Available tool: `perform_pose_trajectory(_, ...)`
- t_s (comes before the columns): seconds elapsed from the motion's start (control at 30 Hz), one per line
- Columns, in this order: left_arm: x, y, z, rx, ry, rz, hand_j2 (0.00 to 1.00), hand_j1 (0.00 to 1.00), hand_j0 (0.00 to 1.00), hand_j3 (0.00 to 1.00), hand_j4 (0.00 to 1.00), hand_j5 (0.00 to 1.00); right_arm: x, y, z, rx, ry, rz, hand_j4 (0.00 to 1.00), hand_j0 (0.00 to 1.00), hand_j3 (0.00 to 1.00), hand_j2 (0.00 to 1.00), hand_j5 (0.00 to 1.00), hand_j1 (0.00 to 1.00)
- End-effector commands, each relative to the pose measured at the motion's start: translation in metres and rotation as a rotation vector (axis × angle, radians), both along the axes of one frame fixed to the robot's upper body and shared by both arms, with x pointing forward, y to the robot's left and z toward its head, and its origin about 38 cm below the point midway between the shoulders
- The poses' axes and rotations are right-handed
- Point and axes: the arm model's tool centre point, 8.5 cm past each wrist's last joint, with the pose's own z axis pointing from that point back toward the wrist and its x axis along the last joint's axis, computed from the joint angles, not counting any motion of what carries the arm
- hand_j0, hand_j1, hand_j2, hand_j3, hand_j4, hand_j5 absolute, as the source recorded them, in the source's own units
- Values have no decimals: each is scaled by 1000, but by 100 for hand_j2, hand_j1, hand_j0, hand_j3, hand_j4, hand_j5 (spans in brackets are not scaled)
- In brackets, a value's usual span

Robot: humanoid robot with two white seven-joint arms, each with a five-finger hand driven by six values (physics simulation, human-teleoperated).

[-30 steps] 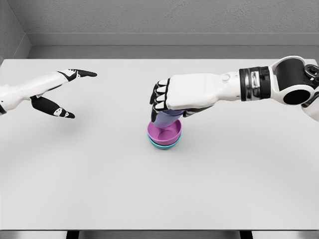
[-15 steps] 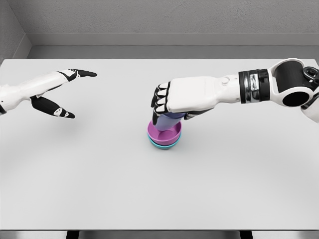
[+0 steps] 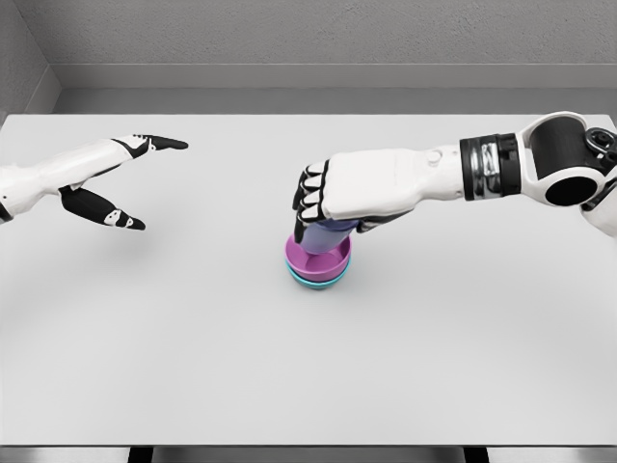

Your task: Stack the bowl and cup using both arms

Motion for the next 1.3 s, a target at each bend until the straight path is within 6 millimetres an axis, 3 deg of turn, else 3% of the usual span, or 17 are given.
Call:
perform_pose_trajectory(0.0,0,0,1,-7,1,3,100,100,100,100,100,100,0,-1,0,3,5,-4,66,66,66,66,66,66)
perform_pose_trajectory(0.9,1,0,2,-8,-1,4,100,100,100,100,100,100,-1,3,-6,-66,5,9,85,85,85,85,85,85)
perform_pose_trajectory(1.27,1,0,1,-9,-1,3,100,100,100,100,100,100,0,-1,-2,-72,-5,0,100,100,100,100,100,100)
